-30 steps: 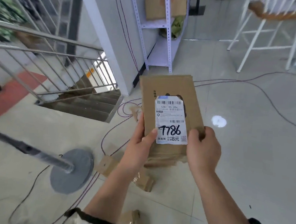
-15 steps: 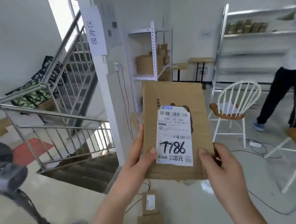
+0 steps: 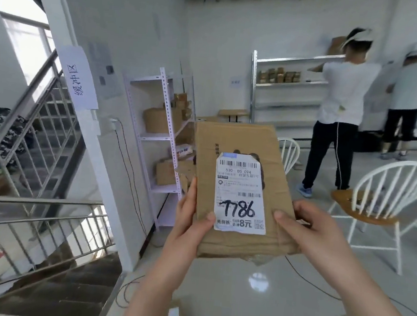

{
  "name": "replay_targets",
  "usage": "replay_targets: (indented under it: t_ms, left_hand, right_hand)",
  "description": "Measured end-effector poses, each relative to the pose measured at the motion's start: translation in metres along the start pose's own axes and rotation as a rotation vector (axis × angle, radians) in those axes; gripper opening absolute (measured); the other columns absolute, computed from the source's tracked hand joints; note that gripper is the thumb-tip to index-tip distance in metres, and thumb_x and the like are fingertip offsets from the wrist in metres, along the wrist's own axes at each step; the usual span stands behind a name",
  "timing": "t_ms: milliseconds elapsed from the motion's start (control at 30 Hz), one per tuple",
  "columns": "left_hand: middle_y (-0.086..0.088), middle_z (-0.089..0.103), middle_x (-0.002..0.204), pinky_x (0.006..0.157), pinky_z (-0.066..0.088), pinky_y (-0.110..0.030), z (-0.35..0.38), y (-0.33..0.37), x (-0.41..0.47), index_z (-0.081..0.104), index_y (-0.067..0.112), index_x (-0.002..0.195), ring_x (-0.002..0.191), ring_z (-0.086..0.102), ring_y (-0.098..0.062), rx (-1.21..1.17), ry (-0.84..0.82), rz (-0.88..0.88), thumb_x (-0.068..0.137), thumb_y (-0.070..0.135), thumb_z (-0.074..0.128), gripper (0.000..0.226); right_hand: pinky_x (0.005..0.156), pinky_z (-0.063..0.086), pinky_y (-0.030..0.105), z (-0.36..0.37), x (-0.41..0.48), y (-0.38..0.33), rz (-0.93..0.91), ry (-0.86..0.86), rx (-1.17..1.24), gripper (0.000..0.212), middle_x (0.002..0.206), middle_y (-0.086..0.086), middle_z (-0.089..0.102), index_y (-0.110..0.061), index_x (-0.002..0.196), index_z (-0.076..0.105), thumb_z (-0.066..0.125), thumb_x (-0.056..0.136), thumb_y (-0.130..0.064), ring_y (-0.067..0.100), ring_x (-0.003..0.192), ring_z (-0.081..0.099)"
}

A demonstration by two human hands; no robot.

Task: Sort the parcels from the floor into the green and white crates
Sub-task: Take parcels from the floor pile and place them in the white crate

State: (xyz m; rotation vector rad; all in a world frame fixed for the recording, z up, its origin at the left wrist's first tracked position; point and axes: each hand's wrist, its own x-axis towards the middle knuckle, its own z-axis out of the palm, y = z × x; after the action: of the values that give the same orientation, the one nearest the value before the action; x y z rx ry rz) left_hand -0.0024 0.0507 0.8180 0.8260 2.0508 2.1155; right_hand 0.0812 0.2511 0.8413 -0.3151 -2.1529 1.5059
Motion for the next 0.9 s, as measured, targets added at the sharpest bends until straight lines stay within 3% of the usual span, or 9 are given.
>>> replay_targets:
  t_ms: [200, 300, 400, 467, 533, 600, 667, 767, 900]
  left_hand:
    - [0.033, 0.035, 0.143, 0.113, 0.031, -0.042, 0.053, -0.010, 0.027, 0.025, 0.068, 0.133, 0.134, 0.035, 0.005, -0.060, -0.133, 0.029, 0.068, 0.060, 0.065, 0.077]
    - [0.032, 0.031, 0.146, 0.113, 0.031, -0.042, 0.080, -0.016, 0.049, 0.027, 0.066, 0.134, 0.134, 0.034, 0.006, -0.099, -0.227, 0.031, 0.066, 0.057, 0.066, 0.079]
    - [0.038, 0.032, 0.141, 0.102, 0.040, -0.028, 0.113, -0.019, 0.069, 0.031, 0.075, 0.124, 0.131, 0.036, 0.008, -0.136, -0.353, 0.046, 0.062, 0.058, 0.066, 0.073]
    - [0.038, 0.035, 0.140, 0.088, 0.047, -0.018, 0.136, -0.016, 0.079, 0.035, 0.076, 0.120, 0.128, 0.041, 0.009, -0.196, -0.470, 0.038, 0.059, 0.057, 0.069, 0.072]
    - [0.032, 0.038, 0.142, 0.083, 0.052, -0.020, 0.162, -0.010, 0.084, 0.035, 0.074, 0.122, 0.124, 0.049, 0.005, -0.257, -0.624, 0.035, 0.063, 0.055, 0.071, 0.072]
    - [0.028, 0.042, 0.142, 0.086, 0.053, -0.026, 0.190, -0.003, 0.082, 0.036, 0.075, 0.120, 0.121, 0.053, 0.002, -0.321, -0.767, 0.037, 0.070, 0.048, 0.071, 0.067]
    - [0.025, 0.050, 0.137, 0.088, 0.052, -0.027, 0.220, 0.006, 0.072, 0.036, 0.072, 0.123, 0.119, 0.056, -0.001, -0.380, -0.917, 0.068, 0.076, 0.041, 0.066, 0.063]
    - [0.029, 0.056, 0.128, 0.079, 0.054, -0.016, 0.265, 0.022, 0.043, 0.031, 0.063, 0.134, 0.114, 0.057, 0.004, -0.477, -1.123, 0.109, 0.077, 0.042, 0.064, 0.070]
    - [0.038, 0.051, 0.127, 0.078, 0.048, -0.006, 0.320, 0.044, -0.023, 0.031, 0.070, 0.128, 0.112, 0.053, 0.015, -0.597, -1.371, 0.108, 0.073, 0.047, 0.065, 0.069]
  right_hand:
    - [0.073, 0.054, 0.047, -0.051, -0.004, 0.015, 0.061, 0.117, -0.056, 0.019, 0.088, 0.004, 0.067, -0.012, 0.089, 0.063, 0.064, 0.085, -0.030, 0.025, 0.084, 0.065]
    - [0.075, 0.055, 0.038, -0.078, -0.004, 0.021, 0.105, 0.183, -0.068, 0.015, 0.095, -0.003, 0.068, -0.023, 0.094, 0.064, 0.065, 0.084, -0.032, 0.016, 0.089, 0.065]
    - [0.085, 0.054, 0.043, -0.111, -0.009, 0.024, 0.196, 0.199, -0.023, 0.030, 0.104, 0.001, 0.066, -0.029, 0.111, 0.060, 0.068, 0.082, -0.031, 0.019, 0.096, 0.065]
    - [0.083, 0.056, 0.041, -0.133, -0.020, 0.021, 0.252, 0.231, 0.013, 0.039, 0.104, 0.003, 0.065, -0.029, 0.119, 0.056, 0.068, 0.083, -0.026, 0.020, 0.096, 0.066]
    - [0.072, 0.058, 0.031, -0.156, -0.039, 0.015, 0.282, 0.303, 0.035, 0.039, 0.101, 0.002, 0.065, -0.030, 0.120, 0.055, 0.067, 0.084, -0.022, 0.015, 0.090, 0.069]
    - [0.065, 0.056, 0.023, -0.178, -0.066, 0.006, 0.305, 0.382, 0.044, 0.034, 0.100, 0.002, 0.067, -0.033, 0.113, 0.057, 0.067, 0.085, -0.018, 0.010, 0.085, 0.070]
    - [0.066, 0.057, 0.022, -0.198, -0.101, -0.004, 0.323, 0.487, 0.040, 0.033, 0.100, 0.002, 0.070, -0.032, 0.111, 0.060, 0.070, 0.083, -0.017, 0.011, 0.086, 0.071]
    - [0.068, 0.057, 0.024, -0.217, -0.167, -0.022, 0.339, 0.654, 0.017, 0.040, 0.090, 0.000, 0.071, -0.024, 0.109, 0.063, 0.076, 0.072, -0.022, 0.016, 0.086, 0.071]
    - [0.075, 0.057, 0.027, -0.223, -0.267, -0.051, 0.401, 0.856, -0.026, 0.049, 0.108, 0.019, 0.065, -0.025, 0.107, 0.065, 0.083, 0.061, -0.030, 0.025, 0.096, 0.069]
